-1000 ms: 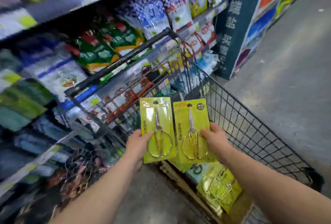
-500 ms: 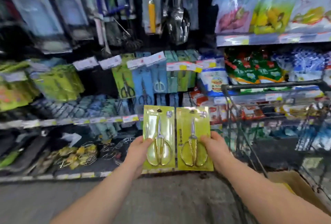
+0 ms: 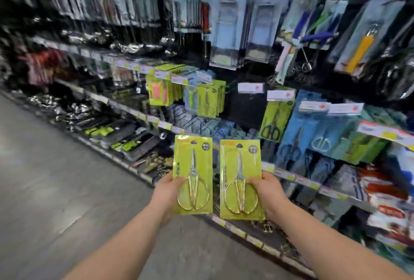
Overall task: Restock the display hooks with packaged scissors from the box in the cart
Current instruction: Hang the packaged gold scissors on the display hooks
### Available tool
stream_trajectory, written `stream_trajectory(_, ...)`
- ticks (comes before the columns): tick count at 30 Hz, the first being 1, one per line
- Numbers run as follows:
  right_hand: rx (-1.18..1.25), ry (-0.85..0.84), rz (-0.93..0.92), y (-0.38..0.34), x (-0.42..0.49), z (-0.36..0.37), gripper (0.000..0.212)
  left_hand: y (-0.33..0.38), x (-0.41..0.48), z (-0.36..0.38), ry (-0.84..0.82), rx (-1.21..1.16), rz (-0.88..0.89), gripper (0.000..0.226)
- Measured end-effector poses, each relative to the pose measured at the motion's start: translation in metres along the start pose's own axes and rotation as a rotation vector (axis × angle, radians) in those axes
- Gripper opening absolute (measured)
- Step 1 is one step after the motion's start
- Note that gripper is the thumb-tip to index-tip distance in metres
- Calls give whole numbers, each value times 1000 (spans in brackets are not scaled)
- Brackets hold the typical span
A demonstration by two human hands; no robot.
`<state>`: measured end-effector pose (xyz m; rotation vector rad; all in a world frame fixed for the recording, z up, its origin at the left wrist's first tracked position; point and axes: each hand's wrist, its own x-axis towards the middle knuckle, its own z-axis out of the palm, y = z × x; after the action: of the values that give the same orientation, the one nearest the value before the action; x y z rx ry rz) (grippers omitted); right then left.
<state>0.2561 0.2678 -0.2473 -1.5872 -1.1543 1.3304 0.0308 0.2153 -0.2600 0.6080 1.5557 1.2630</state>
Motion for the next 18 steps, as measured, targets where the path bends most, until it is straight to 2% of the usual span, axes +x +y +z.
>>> stream_trajectory(6,-34,-164,-1,-25,71,82,16,28,58,-46,152,-3,21,21)
stream_trajectory(11,-28,-196,18,-42,151,139,28,65,121,-64,235,16,8,18)
stream_trajectory(15,-42,-210,41,-66,197,162,16,95,168,-56,236,55,22,12)
stream_trajectory(18,-30,-202,22,-81,231,171,21,109,193,-45,210,57,9,14)
